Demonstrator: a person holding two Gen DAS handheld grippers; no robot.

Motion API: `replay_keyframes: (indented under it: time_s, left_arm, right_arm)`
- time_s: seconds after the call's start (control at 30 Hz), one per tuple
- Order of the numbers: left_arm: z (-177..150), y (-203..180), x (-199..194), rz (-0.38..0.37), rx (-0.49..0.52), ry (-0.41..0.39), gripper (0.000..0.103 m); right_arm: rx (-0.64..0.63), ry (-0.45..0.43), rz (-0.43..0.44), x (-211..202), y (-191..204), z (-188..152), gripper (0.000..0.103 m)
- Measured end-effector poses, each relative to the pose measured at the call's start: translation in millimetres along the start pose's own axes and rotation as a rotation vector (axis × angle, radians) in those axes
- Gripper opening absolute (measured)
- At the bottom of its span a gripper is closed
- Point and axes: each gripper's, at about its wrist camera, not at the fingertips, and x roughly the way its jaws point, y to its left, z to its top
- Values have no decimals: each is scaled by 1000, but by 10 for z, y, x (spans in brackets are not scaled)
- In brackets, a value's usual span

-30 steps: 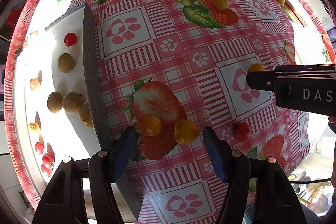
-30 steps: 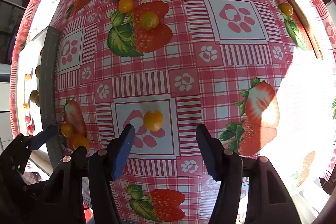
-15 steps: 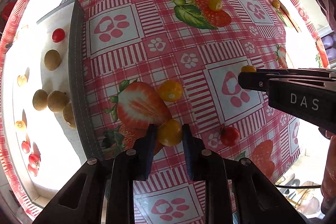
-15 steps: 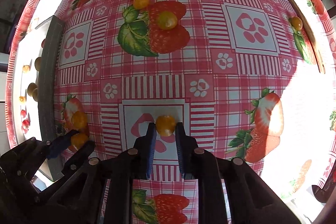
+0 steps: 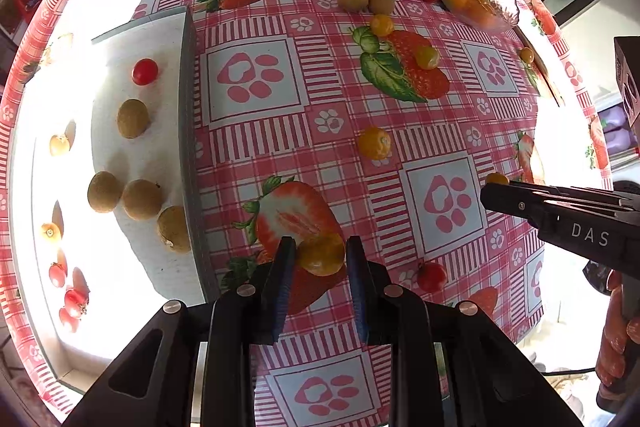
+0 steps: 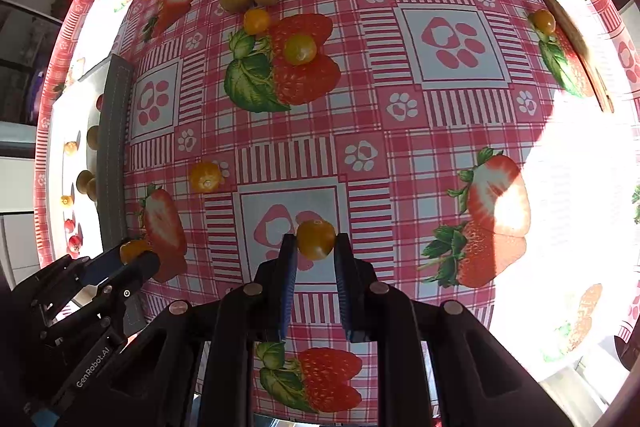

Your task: Organize fruits

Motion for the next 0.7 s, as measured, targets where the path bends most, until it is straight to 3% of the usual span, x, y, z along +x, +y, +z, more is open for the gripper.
replay_keyframes:
  time_s: [0.5,0.6,0.7]
  left_arm:
    - [149,-211,135,16,61,10,27]
    - [113,-260,143,31,66,-4,77]
    - [200,-243,120,34,45,-39,78]
  right_arm:
    - [61,-11,21,-115,-115,-207,21]
    - [70,-12,25,-117,-144,-222,21]
    - [82,-12,24,-115,-183,-244,21]
